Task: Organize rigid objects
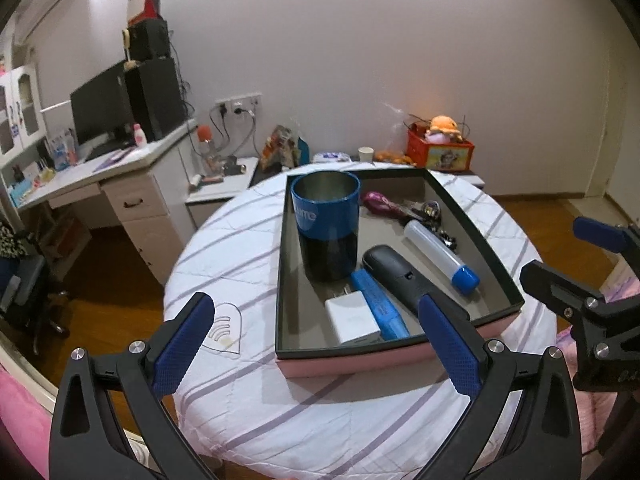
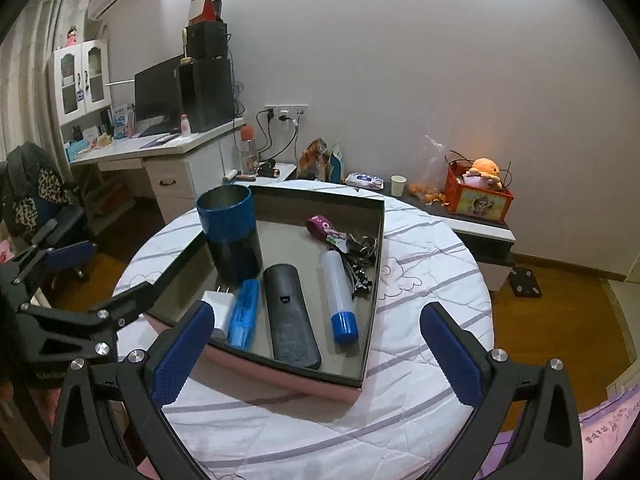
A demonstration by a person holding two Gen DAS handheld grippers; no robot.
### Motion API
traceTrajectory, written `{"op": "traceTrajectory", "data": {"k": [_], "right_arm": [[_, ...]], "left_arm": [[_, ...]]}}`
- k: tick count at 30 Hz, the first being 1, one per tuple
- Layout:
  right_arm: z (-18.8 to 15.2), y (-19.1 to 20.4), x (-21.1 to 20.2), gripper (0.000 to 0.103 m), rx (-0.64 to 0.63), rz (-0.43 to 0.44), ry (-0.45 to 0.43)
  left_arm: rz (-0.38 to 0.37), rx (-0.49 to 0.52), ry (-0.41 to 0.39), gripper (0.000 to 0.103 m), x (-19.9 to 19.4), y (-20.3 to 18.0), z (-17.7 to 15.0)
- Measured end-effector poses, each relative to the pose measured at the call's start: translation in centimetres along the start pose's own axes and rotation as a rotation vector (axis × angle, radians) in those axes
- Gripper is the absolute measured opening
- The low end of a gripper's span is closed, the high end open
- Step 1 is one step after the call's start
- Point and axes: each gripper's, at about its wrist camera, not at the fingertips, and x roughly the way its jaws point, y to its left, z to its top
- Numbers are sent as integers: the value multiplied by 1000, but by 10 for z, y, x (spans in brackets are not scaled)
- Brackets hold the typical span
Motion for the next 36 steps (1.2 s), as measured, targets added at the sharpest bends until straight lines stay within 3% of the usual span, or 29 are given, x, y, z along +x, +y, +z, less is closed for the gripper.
{"op": "traceTrajectory", "data": {"k": [14,20,26,36], "right_arm": [[0,5,-12,103,59,5,-100],[3,3,-8,103,56,-4,-89],[9,-4,2,103,48,56,-42],[14,-24,34,103,51,76,27]], "left_arm": [[29,-68,-89,103,-19,3,8],[20,-47,-52,103,-7,-1,9],[35,-12,-14,103,7,-11,13],[48,17,43,103,42,-25,22]]}}
